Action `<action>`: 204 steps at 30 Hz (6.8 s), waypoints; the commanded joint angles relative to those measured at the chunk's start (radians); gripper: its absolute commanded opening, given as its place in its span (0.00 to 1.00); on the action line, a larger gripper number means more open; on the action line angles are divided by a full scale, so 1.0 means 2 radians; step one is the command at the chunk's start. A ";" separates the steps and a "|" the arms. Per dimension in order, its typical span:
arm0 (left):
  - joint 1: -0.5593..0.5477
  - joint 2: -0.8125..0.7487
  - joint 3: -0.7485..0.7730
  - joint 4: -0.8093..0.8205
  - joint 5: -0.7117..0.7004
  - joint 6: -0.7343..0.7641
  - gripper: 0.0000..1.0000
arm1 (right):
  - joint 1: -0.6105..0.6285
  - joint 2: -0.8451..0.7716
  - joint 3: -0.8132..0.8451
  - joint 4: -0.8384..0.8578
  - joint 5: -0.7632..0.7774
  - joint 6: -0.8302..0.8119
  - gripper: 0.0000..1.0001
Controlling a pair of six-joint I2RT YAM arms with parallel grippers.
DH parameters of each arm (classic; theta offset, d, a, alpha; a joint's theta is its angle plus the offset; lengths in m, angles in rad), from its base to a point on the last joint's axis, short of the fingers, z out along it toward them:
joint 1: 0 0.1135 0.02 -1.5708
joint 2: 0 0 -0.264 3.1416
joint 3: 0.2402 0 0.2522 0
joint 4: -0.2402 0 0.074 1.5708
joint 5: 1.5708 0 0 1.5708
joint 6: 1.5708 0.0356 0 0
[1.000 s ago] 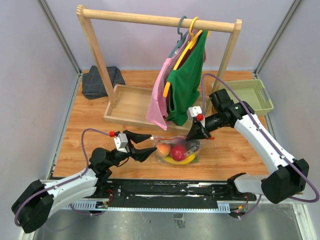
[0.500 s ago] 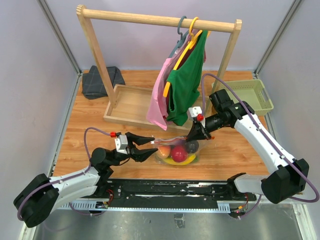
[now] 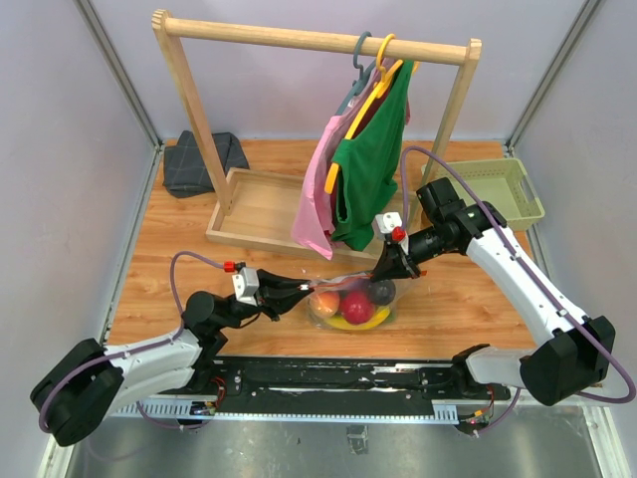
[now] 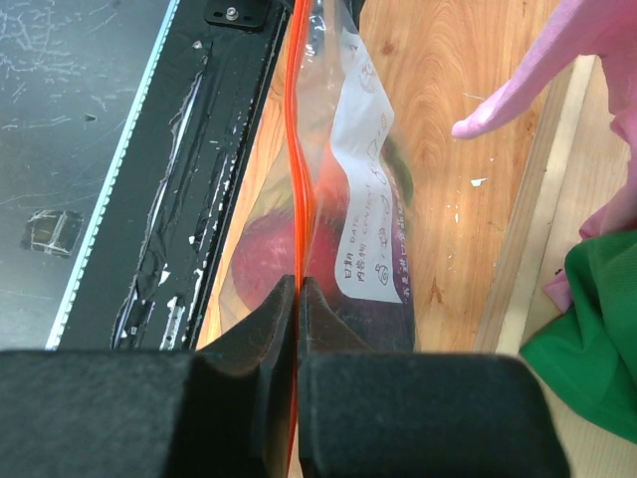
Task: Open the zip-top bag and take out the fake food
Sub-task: Adjust the zipper food storage bag at the center of the board, then unzip the zipper food storage bag at the center of the board.
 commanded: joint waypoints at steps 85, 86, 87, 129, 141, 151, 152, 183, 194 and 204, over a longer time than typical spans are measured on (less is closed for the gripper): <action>0.004 -0.056 0.051 -0.085 -0.049 -0.086 0.00 | 0.253 0.085 0.137 0.170 0.208 0.218 0.01; 0.004 -0.064 0.051 -0.094 -0.052 -0.083 0.00 | 0.251 0.082 0.136 0.169 0.209 0.216 0.01; 0.004 -0.070 0.051 -0.104 -0.055 -0.078 0.00 | 0.248 0.079 0.133 0.170 0.209 0.215 0.01; 0.022 -0.114 0.075 -0.197 -0.092 -0.062 0.00 | 0.056 -0.037 0.026 0.099 0.132 0.067 0.01; 0.035 -0.123 0.075 -0.202 -0.096 -0.069 0.00 | 0.026 -0.041 0.028 0.069 0.126 0.034 0.01; 0.050 -0.131 0.079 -0.215 -0.093 -0.071 0.00 | -0.004 -0.047 0.032 0.043 0.130 0.009 0.01; 0.051 -0.132 0.079 -0.217 -0.093 -0.071 0.00 | -0.006 -0.047 0.033 0.040 0.130 0.007 0.01; 0.094 -0.155 0.095 -0.258 -0.080 -0.066 0.00 | -0.067 -0.040 0.036 0.005 0.168 -0.025 0.02; 0.099 -0.155 0.098 -0.262 -0.077 -0.066 0.00 | -0.079 -0.043 0.040 -0.005 0.184 -0.032 0.02; 0.101 -0.150 0.102 -0.256 -0.062 -0.069 0.00 | -0.089 -0.040 0.045 -0.009 0.164 -0.026 0.21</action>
